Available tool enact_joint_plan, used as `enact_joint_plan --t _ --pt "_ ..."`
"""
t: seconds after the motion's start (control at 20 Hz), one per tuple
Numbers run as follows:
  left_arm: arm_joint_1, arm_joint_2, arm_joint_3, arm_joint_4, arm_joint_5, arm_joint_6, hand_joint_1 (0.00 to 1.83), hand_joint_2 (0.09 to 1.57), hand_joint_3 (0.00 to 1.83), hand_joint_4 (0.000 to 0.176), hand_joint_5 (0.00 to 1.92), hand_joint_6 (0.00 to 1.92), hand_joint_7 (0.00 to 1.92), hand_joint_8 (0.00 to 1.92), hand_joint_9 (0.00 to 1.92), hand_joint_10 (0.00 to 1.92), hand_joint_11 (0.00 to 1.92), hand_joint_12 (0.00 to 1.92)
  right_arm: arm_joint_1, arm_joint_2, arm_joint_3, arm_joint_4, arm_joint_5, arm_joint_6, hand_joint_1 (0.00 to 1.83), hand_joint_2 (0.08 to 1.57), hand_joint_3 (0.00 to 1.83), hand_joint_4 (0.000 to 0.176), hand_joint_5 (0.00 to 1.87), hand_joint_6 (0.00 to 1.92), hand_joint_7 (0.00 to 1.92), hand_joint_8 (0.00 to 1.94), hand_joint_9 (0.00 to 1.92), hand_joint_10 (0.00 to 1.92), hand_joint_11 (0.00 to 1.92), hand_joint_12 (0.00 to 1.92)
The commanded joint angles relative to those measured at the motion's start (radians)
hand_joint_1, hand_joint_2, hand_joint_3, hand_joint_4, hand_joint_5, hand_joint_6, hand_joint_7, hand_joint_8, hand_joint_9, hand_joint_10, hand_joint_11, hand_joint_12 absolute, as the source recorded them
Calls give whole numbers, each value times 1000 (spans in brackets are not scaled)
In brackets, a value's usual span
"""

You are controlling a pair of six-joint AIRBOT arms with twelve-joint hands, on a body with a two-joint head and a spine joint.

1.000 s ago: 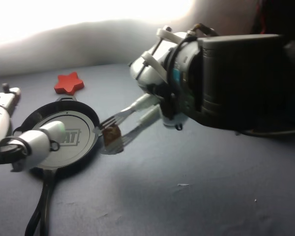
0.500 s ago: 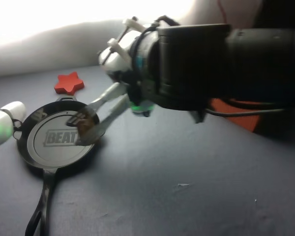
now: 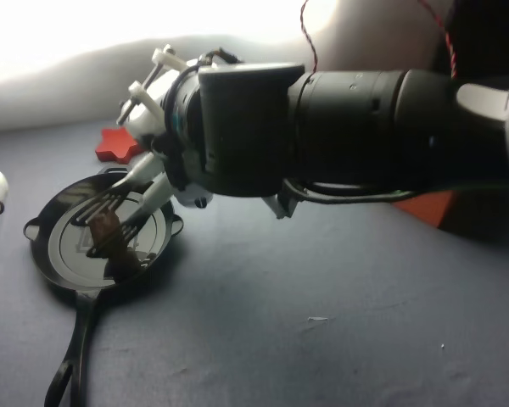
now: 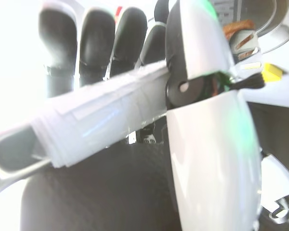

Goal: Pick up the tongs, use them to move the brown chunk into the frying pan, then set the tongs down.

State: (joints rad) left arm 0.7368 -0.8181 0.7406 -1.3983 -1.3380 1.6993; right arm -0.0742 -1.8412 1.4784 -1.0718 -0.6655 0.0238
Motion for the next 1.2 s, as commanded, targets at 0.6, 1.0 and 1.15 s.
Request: enact_joint_plan --t 0.6,1.0,1.15 --pt "-6 14 19 58 -90 -13 0 1257 1 1 97 2 136 2 167 3 0 603 0 -5 7 -65 55 -1 1076 1169 0 0 494 689 762 463 636 835 334 1643" --pt "-11 14 -1 63 -85 -4 0 1256 0 8 102 4 135 5 162 4 0 557 33 122 -114 -65 30 -29 1051 1168 0 0 479 657 756 417 590 843 290 1630" --pt "-21 12 -8 77 -63 13 2 1258 0 13 104 1 142 2 165 2 0 571 49 221 -215 -65 27 -38 1053 1165 0 0 495 671 773 412 607 844 321 1617"
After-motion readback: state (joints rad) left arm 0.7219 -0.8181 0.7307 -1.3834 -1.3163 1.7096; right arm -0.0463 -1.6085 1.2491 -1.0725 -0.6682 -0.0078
